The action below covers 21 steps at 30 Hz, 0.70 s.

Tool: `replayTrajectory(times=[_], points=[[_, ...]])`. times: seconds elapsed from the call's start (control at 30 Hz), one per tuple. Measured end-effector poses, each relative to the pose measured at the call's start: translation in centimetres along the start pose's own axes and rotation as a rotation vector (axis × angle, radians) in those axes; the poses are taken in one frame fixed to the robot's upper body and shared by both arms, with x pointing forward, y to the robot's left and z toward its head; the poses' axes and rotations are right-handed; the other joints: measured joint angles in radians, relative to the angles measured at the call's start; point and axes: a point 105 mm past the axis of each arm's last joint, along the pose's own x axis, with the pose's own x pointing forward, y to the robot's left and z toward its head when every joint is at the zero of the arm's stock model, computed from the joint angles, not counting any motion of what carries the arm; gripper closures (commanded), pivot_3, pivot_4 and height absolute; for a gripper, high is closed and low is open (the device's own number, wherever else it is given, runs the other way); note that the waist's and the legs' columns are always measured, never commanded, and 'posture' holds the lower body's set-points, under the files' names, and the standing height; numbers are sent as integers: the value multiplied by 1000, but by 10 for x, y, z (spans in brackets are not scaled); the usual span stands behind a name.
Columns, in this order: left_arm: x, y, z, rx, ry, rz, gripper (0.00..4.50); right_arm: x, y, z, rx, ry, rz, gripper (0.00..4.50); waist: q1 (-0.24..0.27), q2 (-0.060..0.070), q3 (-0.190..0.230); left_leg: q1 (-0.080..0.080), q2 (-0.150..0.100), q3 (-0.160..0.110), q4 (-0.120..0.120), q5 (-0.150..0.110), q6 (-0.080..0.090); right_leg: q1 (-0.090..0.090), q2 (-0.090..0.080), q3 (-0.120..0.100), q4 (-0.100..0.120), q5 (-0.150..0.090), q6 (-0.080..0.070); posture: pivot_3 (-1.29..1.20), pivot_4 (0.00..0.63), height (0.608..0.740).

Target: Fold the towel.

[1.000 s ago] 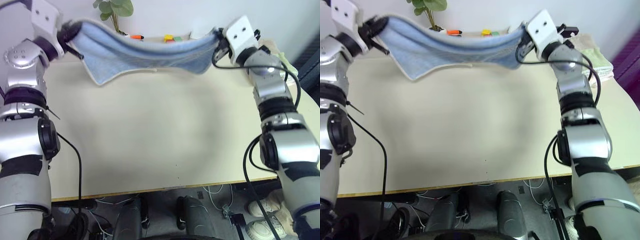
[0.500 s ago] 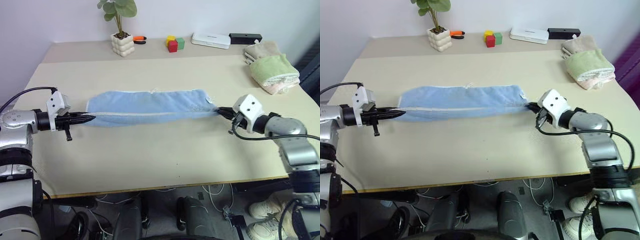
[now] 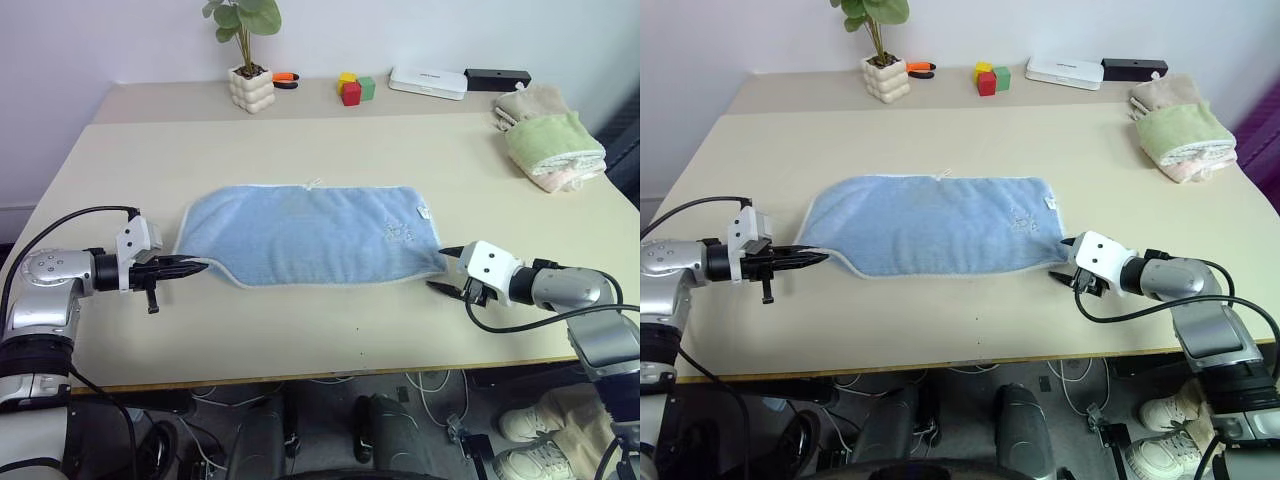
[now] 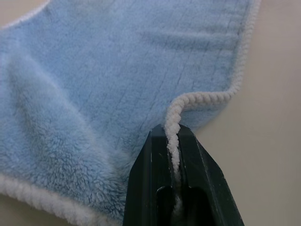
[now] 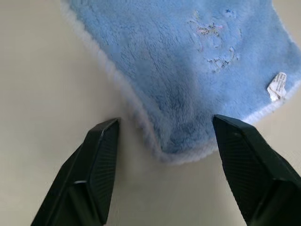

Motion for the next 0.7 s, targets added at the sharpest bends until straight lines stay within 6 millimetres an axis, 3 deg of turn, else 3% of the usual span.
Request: replayTrajectory(times=[0.1, 0.2, 0.37, 0.57, 0.7], points=[[1, 0, 6, 18, -7, 0, 4500, 0, -10, 11, -43, -21, -18, 1195, -2, 0, 0, 0, 0, 0, 0, 0, 0, 0, 0, 0, 0, 0, 0, 0, 150, 740], [-1, 1, 4, 12, 0, 4, 4500, 6, -8, 10, -93, -10, -1, 1930, -3, 0, 0, 0, 0, 1, 0, 0, 0, 0, 0, 0, 0, 0, 1, 0, 150, 740], [-4, -3, -3, -3, 21, 5, 4500, 16, 7, -5, -157, 39, 72, 4457, -3, 0, 0, 0, 0, 1, 0, 0, 0, 0, 0, 0, 0, 0, 1, 0, 150, 740], [-6, -8, -5, 11, 40, -8, 4500, 18, 7, -3, -204, 43, 83, 4457, -4, 0, 0, 0, 0, 1, 0, 0, 0, -1, 1, 0, 0, 1, 1, 0, 150, 740], [-18, -13, -9, 43, 91, -25, 4500, 8, 13, -6, -214, 56, 152, 4457, -1, 0, 0, 0, 0, 1, -1, 0, 0, -1, 0, 0, 0, -1, -1, 0, 150, 740]])
